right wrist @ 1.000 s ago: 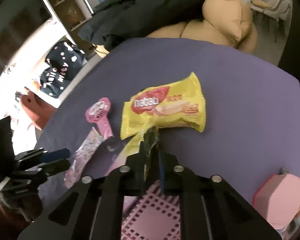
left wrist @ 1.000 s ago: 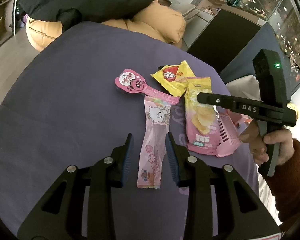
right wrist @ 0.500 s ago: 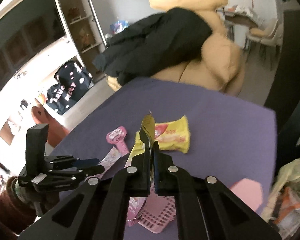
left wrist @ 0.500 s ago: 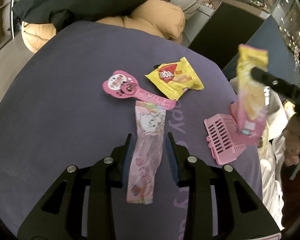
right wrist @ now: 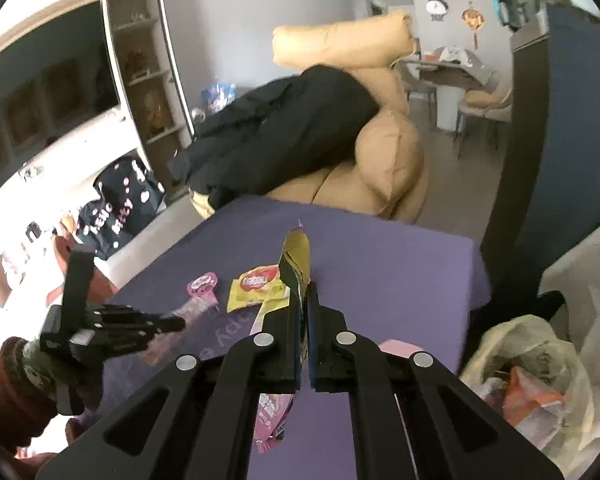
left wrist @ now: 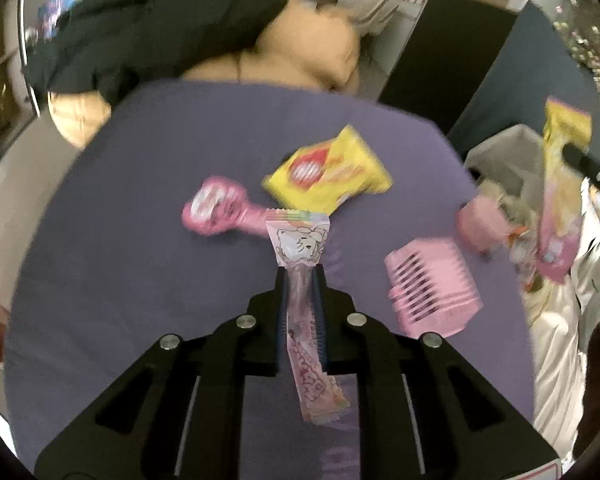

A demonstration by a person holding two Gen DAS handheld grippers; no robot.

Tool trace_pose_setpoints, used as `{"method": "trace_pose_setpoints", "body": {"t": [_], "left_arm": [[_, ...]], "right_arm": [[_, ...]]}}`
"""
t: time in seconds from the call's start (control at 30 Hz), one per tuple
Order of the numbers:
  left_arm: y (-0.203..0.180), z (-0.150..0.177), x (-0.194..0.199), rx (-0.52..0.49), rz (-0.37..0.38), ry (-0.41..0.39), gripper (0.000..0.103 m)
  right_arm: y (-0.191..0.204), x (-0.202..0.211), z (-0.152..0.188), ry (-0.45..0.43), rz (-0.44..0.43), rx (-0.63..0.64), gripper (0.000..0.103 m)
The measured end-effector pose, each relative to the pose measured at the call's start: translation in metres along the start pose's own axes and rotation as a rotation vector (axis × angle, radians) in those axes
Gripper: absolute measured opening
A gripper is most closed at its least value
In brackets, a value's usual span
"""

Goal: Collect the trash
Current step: 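Lift the candy wrapper with the left tool toward the trash bag while the right tool carries the snack pack, then open the left tool over the bag while the right tool lowers and releases the snack pack inside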

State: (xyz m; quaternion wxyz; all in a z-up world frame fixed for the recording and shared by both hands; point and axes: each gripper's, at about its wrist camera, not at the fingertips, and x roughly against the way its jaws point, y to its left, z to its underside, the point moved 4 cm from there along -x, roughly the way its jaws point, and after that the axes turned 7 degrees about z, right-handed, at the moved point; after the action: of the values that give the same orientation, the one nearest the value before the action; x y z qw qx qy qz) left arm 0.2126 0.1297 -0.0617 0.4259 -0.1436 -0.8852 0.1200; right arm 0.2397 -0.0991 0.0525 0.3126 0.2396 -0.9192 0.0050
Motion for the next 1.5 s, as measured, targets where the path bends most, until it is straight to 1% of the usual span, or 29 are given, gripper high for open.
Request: {"method": "trace_pose_setpoints", "body": {"t": [0.17, 0.27, 0.37, 0.4, 0.47, 0.57, 0.63, 0.73, 0.8, 0.83, 0.93, 1.13, 1.17, 1.23, 1.27, 1.33, 1.37, 1.5], "left_arm": [[-0.057, -0.036, 0.036, -0.079, 0.048, -0.139, 0.012], [-0.104, -0.058, 0.052, -0.122, 0.123, -0.229, 0.012], [-0.147, -0.066, 0.052, -0.164, 0.197, -0.273, 0.012], [-0.158, -0.067, 0.05, -0.175, 0.213, -0.275, 0.012], [-0.189, -0.067, 0.038, -0.208, 0.261, -0.257, 0.012], [-0.222, -0.065, 0.015, -0.259, 0.296, -0.218, 0.012], [-0.241, -0.062, 0.001, -0.275, 0.318, -0.191, 0.012], [-0.264, -0.061, -0.024, -0.272, 0.361, -0.13, 0.012], [-0.279, -0.056, -0.045, -0.287, 0.393, -0.071, 0.012], [-0.285, -0.057, -0.052, -0.295, 0.398, -0.054, 0.012], [-0.298, -0.049, -0.08, -0.316, 0.397, 0.005, 0.012], [-0.309, -0.04, -0.134, -0.251, 0.42, 0.119, 0.012], [-0.312, -0.039, -0.141, -0.247, 0.421, 0.129, 0.012], [-0.316, -0.037, -0.151, -0.24, 0.423, 0.135, 0.018], [-0.317, -0.037, -0.155, -0.236, 0.427, 0.133, 0.019], [-0.32, -0.038, -0.16, -0.229, 0.43, 0.13, 0.034], [-0.321, -0.039, -0.161, -0.227, 0.431, 0.127, 0.036], [-0.319, -0.043, -0.154, -0.225, 0.427, 0.095, 0.039]], "right_arm": [[-0.028, 0.037, 0.001, -0.08, 0.046, -0.009, 0.005], [-0.053, 0.062, 0.004, -0.123, 0.102, -0.024, 0.005], [-0.087, 0.09, 0.011, -0.156, 0.176, -0.054, 0.005], [-0.098, 0.098, 0.013, -0.163, 0.201, -0.063, 0.005], [-0.122, 0.114, 0.02, -0.173, 0.26, -0.08, 0.005], [-0.156, 0.132, 0.029, -0.181, 0.325, -0.116, 0.005], [-0.178, 0.142, 0.035, -0.188, 0.362, -0.142, 0.005], [-0.198, 0.149, 0.04, -0.191, 0.395, -0.164, 0.005], [-0.207, 0.153, 0.045, -0.194, 0.417, -0.167, 0.005], [-0.213, 0.154, 0.048, -0.196, 0.43, -0.168, 0.005], [-0.223, 0.157, 0.054, -0.201, 0.438, -0.182, 0.005], [-0.243, 0.147, 0.069, -0.177, 0.436, -0.23, 0.005], [-0.245, 0.144, 0.071, -0.17, 0.435, -0.234, 0.005], [-0.247, 0.14, 0.075, -0.16, 0.434, -0.24, 0.005], [-0.247, 0.139, 0.077, -0.157, 0.433, -0.242, 0.005], [-0.249, 0.135, 0.078, -0.151, 0.432, -0.246, 0.005], [-0.25, 0.133, 0.08, -0.147, 0.431, -0.247, 0.005], [-0.25, 0.127, 0.082, -0.133, 0.427, -0.248, 0.005]]}}
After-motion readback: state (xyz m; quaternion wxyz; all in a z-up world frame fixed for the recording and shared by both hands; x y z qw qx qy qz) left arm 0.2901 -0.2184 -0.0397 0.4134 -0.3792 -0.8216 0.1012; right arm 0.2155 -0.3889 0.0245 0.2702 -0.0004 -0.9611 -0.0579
